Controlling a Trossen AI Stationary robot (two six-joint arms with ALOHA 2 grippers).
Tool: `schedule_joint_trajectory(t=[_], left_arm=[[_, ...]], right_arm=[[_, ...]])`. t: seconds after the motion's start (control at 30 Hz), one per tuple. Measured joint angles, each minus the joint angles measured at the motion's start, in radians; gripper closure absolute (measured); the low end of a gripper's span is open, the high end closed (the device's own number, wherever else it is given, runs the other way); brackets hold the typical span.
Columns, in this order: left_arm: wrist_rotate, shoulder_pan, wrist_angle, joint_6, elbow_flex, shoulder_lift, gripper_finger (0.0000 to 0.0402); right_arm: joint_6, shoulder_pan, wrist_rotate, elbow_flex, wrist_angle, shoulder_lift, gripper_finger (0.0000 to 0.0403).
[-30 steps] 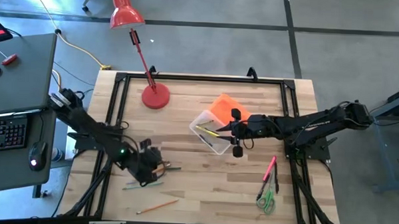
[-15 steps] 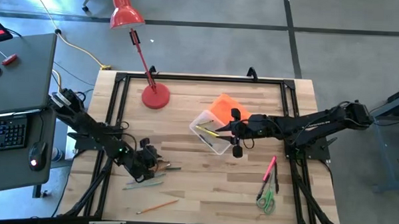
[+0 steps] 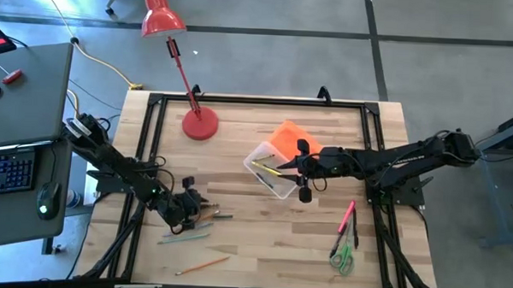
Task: Pick & place school supplies into a supply box
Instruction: Put the green crayon into the supply box
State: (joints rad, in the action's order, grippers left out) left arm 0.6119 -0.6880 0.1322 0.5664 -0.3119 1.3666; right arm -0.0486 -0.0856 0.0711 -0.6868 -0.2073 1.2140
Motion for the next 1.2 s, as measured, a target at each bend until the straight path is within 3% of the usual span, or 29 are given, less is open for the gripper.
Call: schedule_joint_trajectory(t=[0.27, 0.73, 0.9, 1.2], left_arm=[[-0.02, 0.0, 0.017, -0.015, 0.0, 0.017, 0.0291], [0.111, -0.002, 0.132, 0.046, -0.005, 0.206, 0.0291], [0.114, -0.001, 0.164, 0.044, -0.003, 0.224, 0.0294], [0.112, 0.002, 0.19, 0.044, -0.003, 0.226, 0.0376]], right_arm=[[-0.002, 0.0, 0.0, 0.0, 0.0, 0.0, 0.0311], [-0.003, 0.0, 0.0, 0.0, 0.0, 0.0, 0.0311], [-0.003, 0.0, -0.009, 0.0, 0.0, 0.0, 0.0311], [-0.003, 0.0, -0.014, 0.0, 0.0, 0.0, 0.0311]])
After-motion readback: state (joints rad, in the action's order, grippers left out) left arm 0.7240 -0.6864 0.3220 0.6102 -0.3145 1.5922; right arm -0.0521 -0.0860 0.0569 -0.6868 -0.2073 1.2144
